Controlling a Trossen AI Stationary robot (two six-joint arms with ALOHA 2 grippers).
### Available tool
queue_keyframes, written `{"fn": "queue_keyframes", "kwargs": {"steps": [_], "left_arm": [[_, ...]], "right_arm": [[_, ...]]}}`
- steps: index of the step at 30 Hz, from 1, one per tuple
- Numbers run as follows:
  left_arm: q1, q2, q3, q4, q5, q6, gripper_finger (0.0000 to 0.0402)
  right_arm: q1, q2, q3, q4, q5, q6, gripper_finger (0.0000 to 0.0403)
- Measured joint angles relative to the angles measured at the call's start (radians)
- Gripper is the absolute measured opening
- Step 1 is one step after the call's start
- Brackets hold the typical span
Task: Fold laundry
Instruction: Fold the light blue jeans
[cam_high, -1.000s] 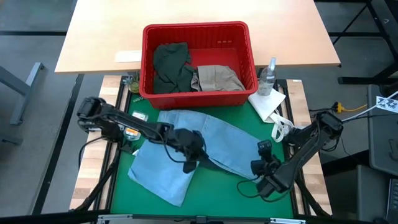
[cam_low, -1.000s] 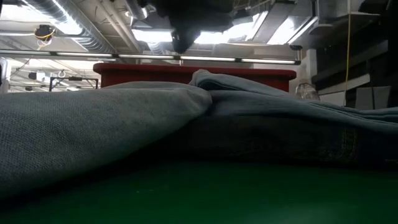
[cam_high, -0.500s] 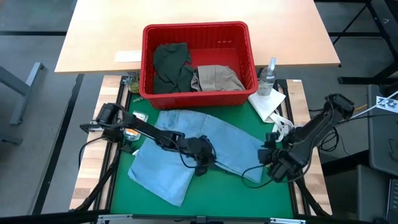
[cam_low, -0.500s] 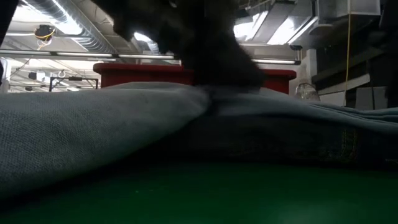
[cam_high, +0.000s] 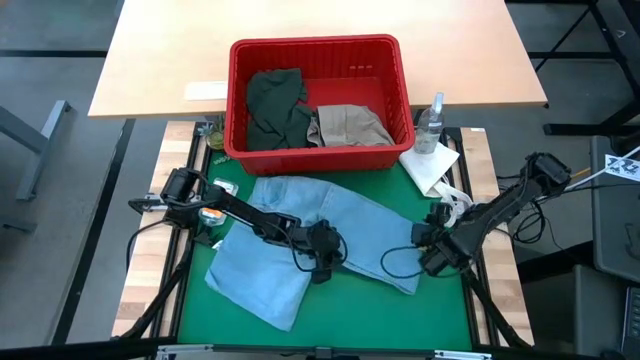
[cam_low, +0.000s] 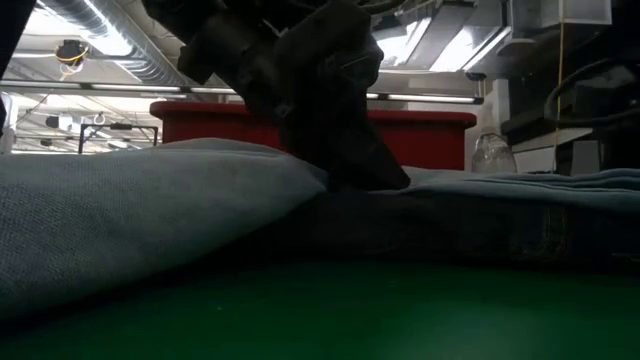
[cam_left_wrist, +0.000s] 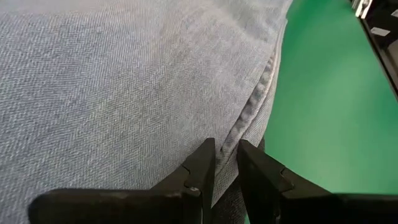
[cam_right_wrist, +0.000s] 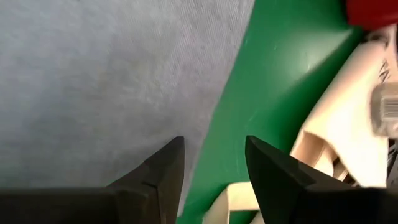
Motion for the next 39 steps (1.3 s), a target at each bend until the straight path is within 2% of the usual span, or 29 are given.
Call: {"fn": "queue_keyframes", "kwargs": {"steps": [10, 18, 21, 26, 32, 39], "left_arm": [[-0.001, -0.010, -0.002, -0.020, 0.015, -0.002, 0.0066], [0.001, -0.130, -0.006, -0.035, 0.050, -0.005, 0.0066], [0.001, -0.178, -0.005, -0.022, 0.049, -0.004, 0.0066], [0.005, -0.211, -0.005, 0.023, -0.008, 0.031, 0.0066], [0.027, -0.190, -0.003, 0.043, -0.155, 0.134, 0.0066], [0.057, -0.110, -0.003, -0.032, -0.160, 0.123, 0.0066]], "right_arm": [[-0.184, 0.008, 0.009, -0.008, -0.167, -0.187, 0.0170], [-0.185, 0.006, 0.166, -0.221, -0.129, -0.247, 0.0170], [-0.185, 0.005, 0.235, -0.220, -0.120, -0.284, 0.0170], [-0.185, 0.005, 0.275, -0.098, -0.121, -0.290, 0.0170], [-0.184, 0.018, 0.274, 0.074, -0.128, -0.290, 0.0170], [-0.099, 0.061, 0.201, 0.313, -0.082, -0.315, 0.0170]]}}
